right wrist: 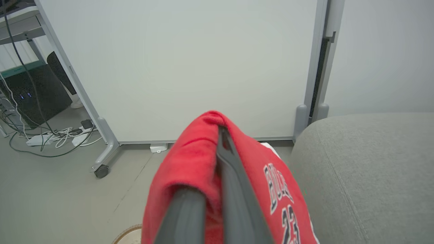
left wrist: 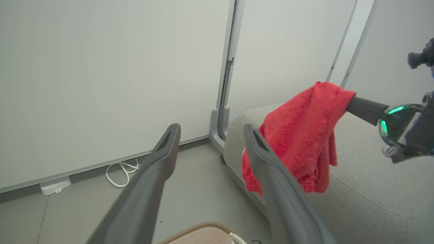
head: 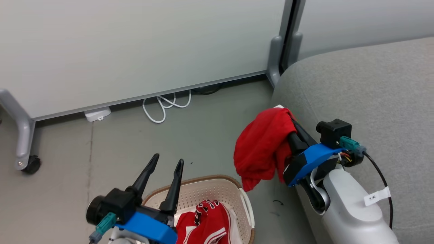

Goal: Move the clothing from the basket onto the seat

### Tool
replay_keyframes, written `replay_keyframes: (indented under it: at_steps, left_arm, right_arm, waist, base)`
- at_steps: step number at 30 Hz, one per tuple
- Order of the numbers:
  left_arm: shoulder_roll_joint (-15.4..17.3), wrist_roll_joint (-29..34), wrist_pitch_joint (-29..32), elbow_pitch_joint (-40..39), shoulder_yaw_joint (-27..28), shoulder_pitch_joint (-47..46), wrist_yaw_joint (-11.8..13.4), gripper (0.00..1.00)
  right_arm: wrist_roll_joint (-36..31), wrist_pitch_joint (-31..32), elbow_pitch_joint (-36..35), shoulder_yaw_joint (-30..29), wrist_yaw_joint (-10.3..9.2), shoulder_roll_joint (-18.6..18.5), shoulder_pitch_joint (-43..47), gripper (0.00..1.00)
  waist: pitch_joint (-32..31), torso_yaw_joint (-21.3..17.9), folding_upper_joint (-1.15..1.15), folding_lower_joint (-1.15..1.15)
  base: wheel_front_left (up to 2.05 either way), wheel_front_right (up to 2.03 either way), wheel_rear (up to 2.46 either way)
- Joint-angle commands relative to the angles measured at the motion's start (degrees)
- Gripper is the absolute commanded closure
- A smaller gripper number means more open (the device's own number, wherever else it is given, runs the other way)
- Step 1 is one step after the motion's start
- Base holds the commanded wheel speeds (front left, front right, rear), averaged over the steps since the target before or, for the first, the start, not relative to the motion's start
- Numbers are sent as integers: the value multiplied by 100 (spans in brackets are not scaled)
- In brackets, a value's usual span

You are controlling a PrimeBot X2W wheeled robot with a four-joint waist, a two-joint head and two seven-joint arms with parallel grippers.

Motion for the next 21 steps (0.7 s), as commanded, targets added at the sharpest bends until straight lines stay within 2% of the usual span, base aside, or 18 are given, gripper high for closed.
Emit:
replay_keyframes:
  at_steps: [1,8,14,21]
  left_arm:
    - [-42,103,-16,-97,167,128,-40,0]
    - [-268,579,-17,-296,814,542,-218,0]
    - [-413,830,-16,-276,1015,548,-341,0]
    - [-421,973,-17,-236,1113,438,-393,0]
  right_arm:
    - [35,-27,-65,5,3,-17,34,100]
    - [-33,1,-272,-48,3,-17,106,100]
    - [-44,37,-467,-103,3,-17,190,100]
    - [7,67,-649,-151,3,-15,270,100]
  waist:
    - [39,-198,0,0]
    - [131,-710,0,0]
    - [225,-1145,0,0]
    - [359,-1573,0,0]
  base:
    - [0,0,0]
    - [0,0,0]
    - [0,0,0]
    - [0,0,0]
